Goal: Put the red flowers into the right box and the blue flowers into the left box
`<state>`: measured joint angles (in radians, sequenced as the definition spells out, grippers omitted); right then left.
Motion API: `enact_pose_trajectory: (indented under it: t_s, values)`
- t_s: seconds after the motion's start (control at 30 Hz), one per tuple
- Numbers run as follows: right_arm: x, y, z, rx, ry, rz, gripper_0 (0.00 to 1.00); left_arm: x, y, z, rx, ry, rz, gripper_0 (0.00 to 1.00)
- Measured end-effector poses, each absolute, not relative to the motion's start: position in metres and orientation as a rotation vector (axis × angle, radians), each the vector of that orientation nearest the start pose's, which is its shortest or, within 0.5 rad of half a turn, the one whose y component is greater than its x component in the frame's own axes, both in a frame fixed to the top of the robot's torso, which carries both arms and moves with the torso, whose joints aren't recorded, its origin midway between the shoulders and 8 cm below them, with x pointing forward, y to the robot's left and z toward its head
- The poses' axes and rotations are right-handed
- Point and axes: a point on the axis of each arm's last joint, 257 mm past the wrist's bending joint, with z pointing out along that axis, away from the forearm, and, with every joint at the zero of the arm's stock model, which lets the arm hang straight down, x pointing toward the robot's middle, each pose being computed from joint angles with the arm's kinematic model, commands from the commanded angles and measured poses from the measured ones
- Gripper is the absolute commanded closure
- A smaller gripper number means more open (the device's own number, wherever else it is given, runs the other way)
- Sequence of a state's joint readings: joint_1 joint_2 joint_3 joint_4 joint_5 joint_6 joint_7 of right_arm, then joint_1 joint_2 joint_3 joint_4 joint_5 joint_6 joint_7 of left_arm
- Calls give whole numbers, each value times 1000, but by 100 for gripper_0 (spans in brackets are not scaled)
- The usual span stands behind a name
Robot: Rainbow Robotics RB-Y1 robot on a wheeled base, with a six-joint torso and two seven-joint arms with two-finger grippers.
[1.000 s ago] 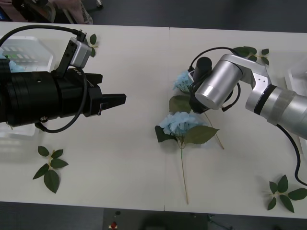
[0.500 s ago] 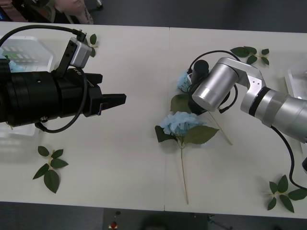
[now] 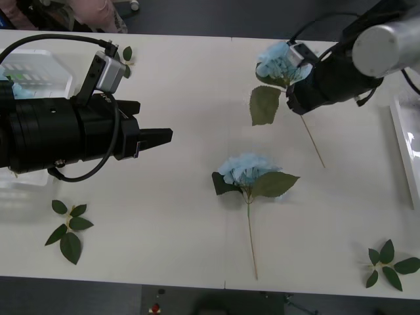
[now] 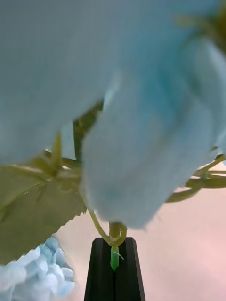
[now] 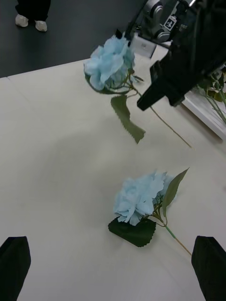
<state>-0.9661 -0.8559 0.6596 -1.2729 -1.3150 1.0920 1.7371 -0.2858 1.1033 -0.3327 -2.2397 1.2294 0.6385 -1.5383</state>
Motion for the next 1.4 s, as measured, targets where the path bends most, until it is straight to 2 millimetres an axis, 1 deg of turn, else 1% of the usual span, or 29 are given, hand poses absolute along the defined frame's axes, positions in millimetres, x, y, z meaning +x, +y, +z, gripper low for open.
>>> enact_pose_trajectory:
  t_s: [0.07,0.17,0.2,0.3,0.4,0.43,0.53,0.6,0.67,0.73,0.77,0.83,0.9,1.0,1.1,1.13,1.17,1.2,1.23,1.4]
  values:
    - [581,-184,-138,-851,2310,373,100,424,102,-88,802,1856,-609,0]
    - [573,-166,-103,-932,2177,558,100,424,102,-88,802,1856,-609,0]
    - [572,-163,-94,-962,2131,586,100,424,102,-88,802,1856,-609,0]
    - [564,-155,-76,-1046,2019,638,100,424,102,-89,802,1858,-610,0]
    - [553,-139,-56,-1006,1939,788,100,418,100,-106,785,1893,-641,0]
    - [551,-133,-49,-979,1907,842,100,416,97,-108,774,1895,-663,0]
    - [544,-117,-32,-905,1809,973,100,414,94,-102,719,1890,-726,0]
    - [537,-104,-27,-881,1761,1055,100,413,95,-96,677,1925,-769,0]
    - [528,-91,-28,-867,1731,1130,100,414,94,-90,617,1958,-828,0]
    - [522,-78,-30,-850,1708,1195,100,423,89,-86,536,1972,-907,0]
    - [519,-71,-31,-845,1700,1223,100,427,84,-88,506,1977,-946,0]
    - [517,-59,-36,-844,1693,1247,100,437,68,-97,457,1991,-1020,0]
    - [518,-48,-39,-839,1689,1252,100,446,48,-115,427,2018,-1073,0]
    - [523,-34,-34,-800,1657,1273,100,449,12,-138,436,2049,-1117,0]
    - [527,-21,-29,-767,1631,1283,100,448,-18,-149,458,2063,-1146,0]
    - [527,-17,-29,-764,1627,1284,100,449,-26,-151,462,2062,-1155,10]
    - [527,-12,-29,-764,1625,1283,100,450,-32,-150,461,2057,-1161,39]
    - [527,-8,-30,-761,1623,1281,100,452,-37,-149,460,2051,-1165,92]
    - [528,-4,-30,-759,1621,1278,100,455,-42,-149,459,2045,-1165,100]
    - [528,15,-34,-760,1618,1255,100,466,-56,-145,448,2026,-1173,100]
